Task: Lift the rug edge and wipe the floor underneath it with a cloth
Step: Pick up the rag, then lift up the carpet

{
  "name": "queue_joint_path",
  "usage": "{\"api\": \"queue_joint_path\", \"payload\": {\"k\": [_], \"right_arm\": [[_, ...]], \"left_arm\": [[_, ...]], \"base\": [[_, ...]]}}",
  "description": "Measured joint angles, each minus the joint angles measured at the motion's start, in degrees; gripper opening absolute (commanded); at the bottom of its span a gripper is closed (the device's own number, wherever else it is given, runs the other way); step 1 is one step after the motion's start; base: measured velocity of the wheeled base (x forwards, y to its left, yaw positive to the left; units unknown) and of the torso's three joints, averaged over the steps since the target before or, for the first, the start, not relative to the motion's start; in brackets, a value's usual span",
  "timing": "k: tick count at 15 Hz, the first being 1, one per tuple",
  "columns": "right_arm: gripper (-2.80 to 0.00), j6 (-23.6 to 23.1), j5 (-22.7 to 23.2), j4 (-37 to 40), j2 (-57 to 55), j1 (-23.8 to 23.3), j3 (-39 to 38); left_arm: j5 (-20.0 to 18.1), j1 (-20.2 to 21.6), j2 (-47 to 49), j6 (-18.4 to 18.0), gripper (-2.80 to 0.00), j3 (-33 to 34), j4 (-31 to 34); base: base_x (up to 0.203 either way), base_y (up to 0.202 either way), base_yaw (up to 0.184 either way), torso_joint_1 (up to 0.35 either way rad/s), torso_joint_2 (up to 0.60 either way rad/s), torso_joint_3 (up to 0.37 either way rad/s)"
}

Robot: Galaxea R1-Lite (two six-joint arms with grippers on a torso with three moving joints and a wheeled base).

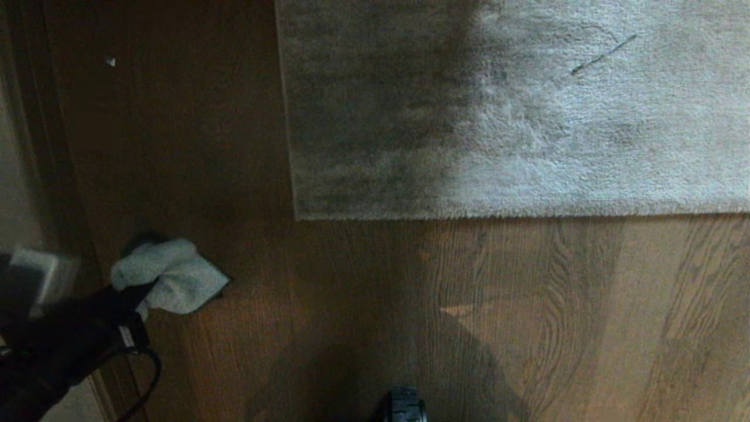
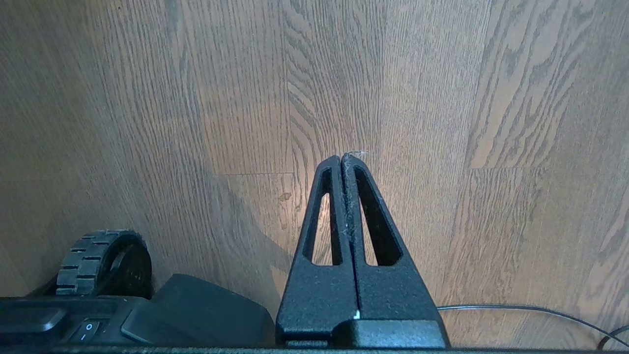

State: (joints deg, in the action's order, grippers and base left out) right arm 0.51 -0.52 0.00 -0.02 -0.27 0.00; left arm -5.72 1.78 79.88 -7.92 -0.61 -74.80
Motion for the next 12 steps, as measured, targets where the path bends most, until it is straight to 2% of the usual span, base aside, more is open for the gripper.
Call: {"api": "queue_joint_path", "payload": {"k": [3,9,12], "right_arm": [[-2.80,0.0,0.0,0.0,0.0,0.0,0.0],[-2.80,0.1,0.0,0.0,0.0,0.0,0.0],[-2.80,0.0,0.0,0.0,0.0,0.0,0.0]], "left_arm": [[-0.6,0.0,-3.9,-0.4,-2.80,0.5,8.9],[-1.9,0.0,-12.2,-1.8,-2.80,0.5,22.4],[-1.9,0.0,-19.2,-3.6,-2.80,0.5,34.6]], "base": [[0.000,0.000,0.000,0.000,0.00,0.000],[0.000,0.000,0.000,0.000,0.00,0.000],[0.000,0.000,0.000,0.000,0.00,0.000]]}}
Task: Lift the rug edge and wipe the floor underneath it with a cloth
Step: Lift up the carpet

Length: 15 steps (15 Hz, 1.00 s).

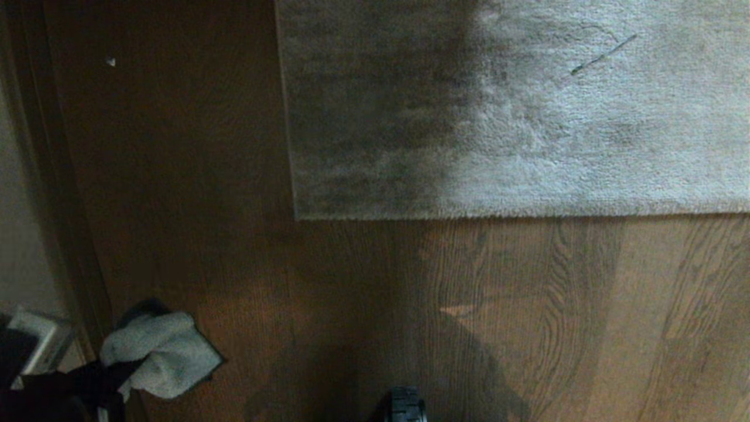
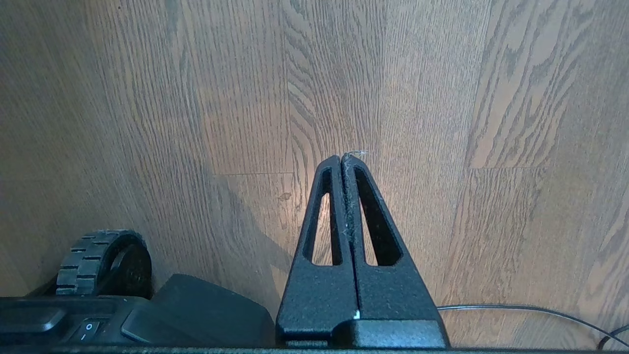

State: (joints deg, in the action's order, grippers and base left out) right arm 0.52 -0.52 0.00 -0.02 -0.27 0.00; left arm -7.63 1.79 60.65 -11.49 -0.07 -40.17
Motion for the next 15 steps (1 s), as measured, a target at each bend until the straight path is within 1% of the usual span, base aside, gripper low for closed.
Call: {"api": "queue_joint_path", "payload": {"k": [2,5,10,12,15], "right_arm": [[-2.80,0.0,0.0,0.0,0.0,0.0,0.0],[-2.80,0.0,0.0,0.0,0.0,0.0,0.0],[-2.80,0.0,0.0,0.0,0.0,0.0,0.0],[-2.80,0.0,0.0,0.0,0.0,0.0,0.0],[-2.80,0.0,0.0,0.0,0.0,0.0,0.0]], "left_arm": [[0.0,0.0,-5.1,-0.3,-2.80,0.0,7.9],[0.0,0.0,-12.4,0.3,-2.80,0.0,17.1],[0.3,0.0,-26.4,4.3,-2.80,0.0,29.6],[1.9,-0.3,-32.2,6.5,-2.80,-0.1,33.6],[4.5,-1.8,-38.2,8.6,-2.80,0.0,36.8]], "base": [[0.000,0.000,0.000,0.000,0.00,0.000],[0.000,0.000,0.000,0.000,0.00,0.000],[0.000,0.000,0.000,0.000,0.00,0.000],[0.000,0.000,0.000,0.000,0.00,0.000],[0.000,0.000,0.000,0.000,0.00,0.000]]}}
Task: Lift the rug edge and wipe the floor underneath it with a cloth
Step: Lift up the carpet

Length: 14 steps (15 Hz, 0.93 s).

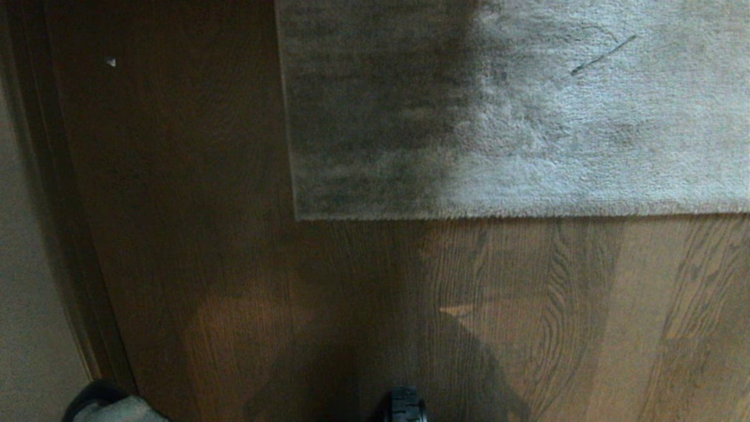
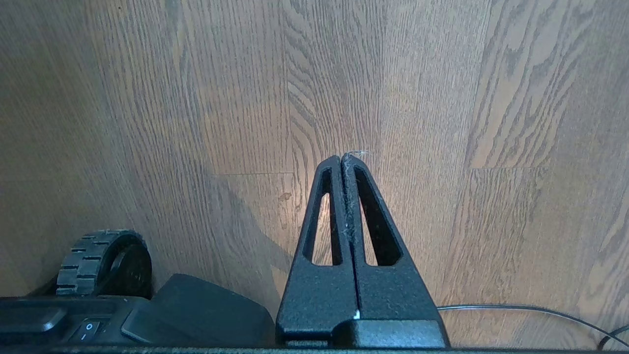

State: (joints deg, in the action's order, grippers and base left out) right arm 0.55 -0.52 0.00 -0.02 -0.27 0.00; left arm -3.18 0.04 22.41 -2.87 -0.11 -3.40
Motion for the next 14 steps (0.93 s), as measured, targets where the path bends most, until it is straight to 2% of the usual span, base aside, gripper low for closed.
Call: {"api": "queue_joint_path", "payload": {"k": [4,10,14], "right_arm": [[-2.80,0.0,0.0,0.0,0.0,0.0,0.0],[-2.80,0.0,0.0,0.0,0.0,0.0,0.0],[-2.80,0.0,0.0,0.0,0.0,0.0,0.0]], "left_arm": [[1.9,-0.7,-9.8,2.6,-2.80,0.0,4.0],[2.0,-0.4,-19.7,2.7,-2.80,0.0,4.0],[2.1,-0.4,-22.0,2.8,-2.80,0.0,3.9]], "base": [[0.000,0.000,0.000,0.000,0.00,0.000],[0.000,0.000,0.000,0.000,0.00,0.000],[0.000,0.000,0.000,0.000,0.00,0.000]]}}
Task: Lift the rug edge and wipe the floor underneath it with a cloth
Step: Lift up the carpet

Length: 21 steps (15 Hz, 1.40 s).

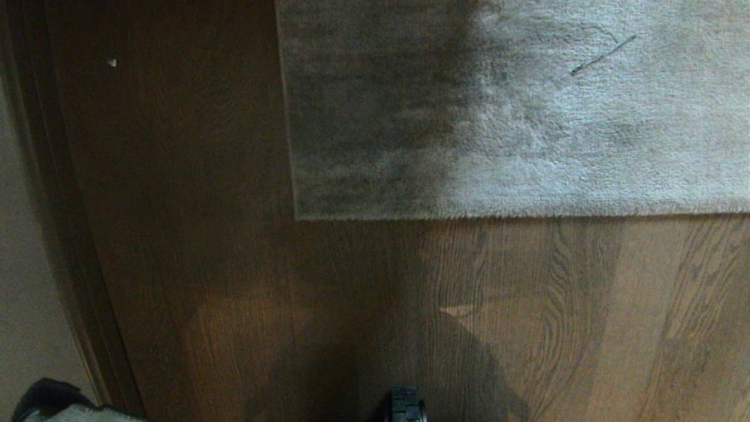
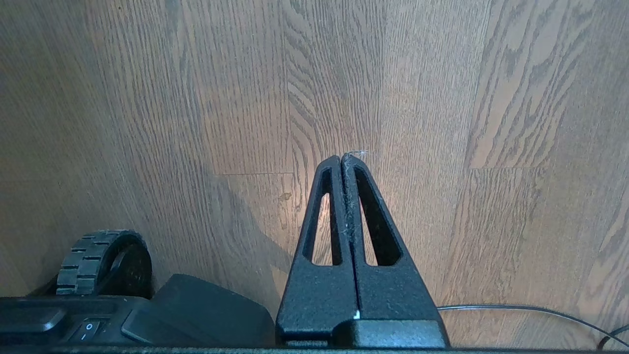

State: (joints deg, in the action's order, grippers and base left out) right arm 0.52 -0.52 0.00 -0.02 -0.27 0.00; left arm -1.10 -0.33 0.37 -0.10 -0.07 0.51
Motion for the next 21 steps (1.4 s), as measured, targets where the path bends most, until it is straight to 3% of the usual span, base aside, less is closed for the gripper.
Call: {"api": "queue_joint_path", "payload": {"k": [21], "right_arm": [[-2.80,-0.9,0.0,0.0,0.0,0.0,0.0]], "left_arm": [[0.0,0.0,-0.4,0.0,-2.80,0.0,-0.1]], "base": [[0.000,0.000,0.000,0.000,0.00,0.000]]}}
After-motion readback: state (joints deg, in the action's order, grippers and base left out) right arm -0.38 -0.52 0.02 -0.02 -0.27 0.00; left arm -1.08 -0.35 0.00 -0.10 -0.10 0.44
